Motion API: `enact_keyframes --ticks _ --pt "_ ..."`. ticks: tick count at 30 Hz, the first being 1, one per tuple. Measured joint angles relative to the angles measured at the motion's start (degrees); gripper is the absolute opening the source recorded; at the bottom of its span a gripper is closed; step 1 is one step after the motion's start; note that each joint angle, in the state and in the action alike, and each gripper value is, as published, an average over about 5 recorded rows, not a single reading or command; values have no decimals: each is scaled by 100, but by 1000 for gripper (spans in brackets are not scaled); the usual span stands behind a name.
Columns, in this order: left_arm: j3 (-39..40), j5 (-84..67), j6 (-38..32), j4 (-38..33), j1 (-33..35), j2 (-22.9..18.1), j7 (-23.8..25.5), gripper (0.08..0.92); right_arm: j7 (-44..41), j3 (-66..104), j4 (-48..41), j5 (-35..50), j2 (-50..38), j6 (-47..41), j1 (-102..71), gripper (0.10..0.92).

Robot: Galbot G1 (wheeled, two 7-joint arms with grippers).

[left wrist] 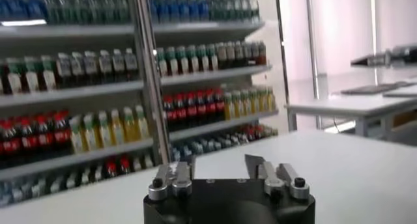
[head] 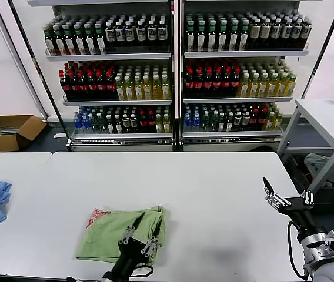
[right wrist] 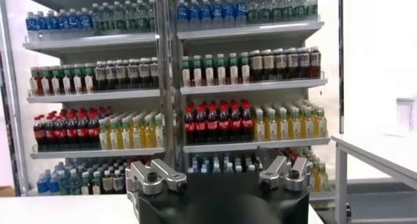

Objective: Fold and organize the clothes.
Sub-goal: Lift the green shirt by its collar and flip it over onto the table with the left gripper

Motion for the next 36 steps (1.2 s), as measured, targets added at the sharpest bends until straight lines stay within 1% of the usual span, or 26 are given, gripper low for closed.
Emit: enact_keyframes --ticks 6,9,11,16,23,29,36 --pt "-503 -159 -4 -249 206 131 -122 720 2 6 1 -4 -23 7 -8 823" --pt "-937 -442 49 -136 322 205 -131 791 6 17 1 -5 -39 11 -15 823" --pt "-1236 -695 87 38 393 242 -120 814 10 23 1 -7 -48 12 -18 823" --pt "-1852 -1352 246 554 517 265 -40 822 15 13 21 -20 -51 -3 -19 823" --pt "-2427 -2152 634 1046 517 236 159 823 -2 52 63 -22 -73 -15 -69 823" --pt "-2610 -2590 876 1204 497 174 301 823 -5 41 76 -44 -57 -14 -83 823" --pt "-2557 -2824 1025 1310 482 40 453 823 -11 63 91 -53 -67 -4 -125 823"
